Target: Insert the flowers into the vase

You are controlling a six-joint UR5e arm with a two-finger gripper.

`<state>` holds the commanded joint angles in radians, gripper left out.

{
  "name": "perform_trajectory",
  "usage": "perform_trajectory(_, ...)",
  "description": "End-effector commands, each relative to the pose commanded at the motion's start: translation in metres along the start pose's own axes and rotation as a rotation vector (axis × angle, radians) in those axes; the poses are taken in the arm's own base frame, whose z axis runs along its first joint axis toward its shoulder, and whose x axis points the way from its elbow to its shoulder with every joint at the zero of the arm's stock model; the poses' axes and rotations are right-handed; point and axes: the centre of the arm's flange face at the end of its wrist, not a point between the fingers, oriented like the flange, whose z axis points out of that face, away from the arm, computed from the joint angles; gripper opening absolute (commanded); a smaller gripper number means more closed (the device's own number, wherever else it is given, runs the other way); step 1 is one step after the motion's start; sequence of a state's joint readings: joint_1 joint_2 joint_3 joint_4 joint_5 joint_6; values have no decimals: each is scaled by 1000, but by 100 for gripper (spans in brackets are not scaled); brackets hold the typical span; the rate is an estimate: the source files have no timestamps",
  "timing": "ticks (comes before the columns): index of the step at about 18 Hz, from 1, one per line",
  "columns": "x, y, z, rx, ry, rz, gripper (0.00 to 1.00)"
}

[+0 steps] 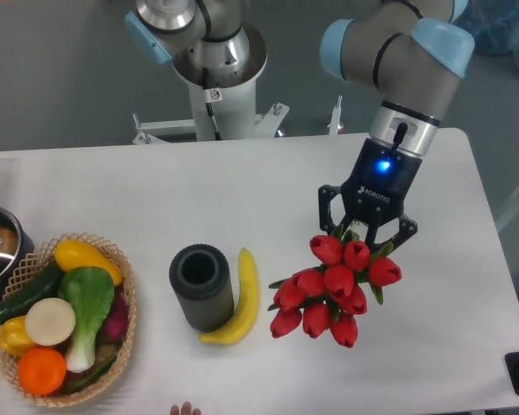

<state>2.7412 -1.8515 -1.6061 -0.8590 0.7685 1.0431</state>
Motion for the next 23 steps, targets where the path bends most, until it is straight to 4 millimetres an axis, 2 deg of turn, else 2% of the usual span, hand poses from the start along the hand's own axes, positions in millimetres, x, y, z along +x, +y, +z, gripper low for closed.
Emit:
perform_trajectory(9, -3, -1, 4, 1, 3, 10, 40)
perform_trajectory(11, -4, -6, 4, 32, 16, 16, 40)
perform_trajectory(18, 10, -20, 6, 133, 85, 22, 40)
perform_trajectory(23, 37, -43, 22, 210, 171, 54, 40)
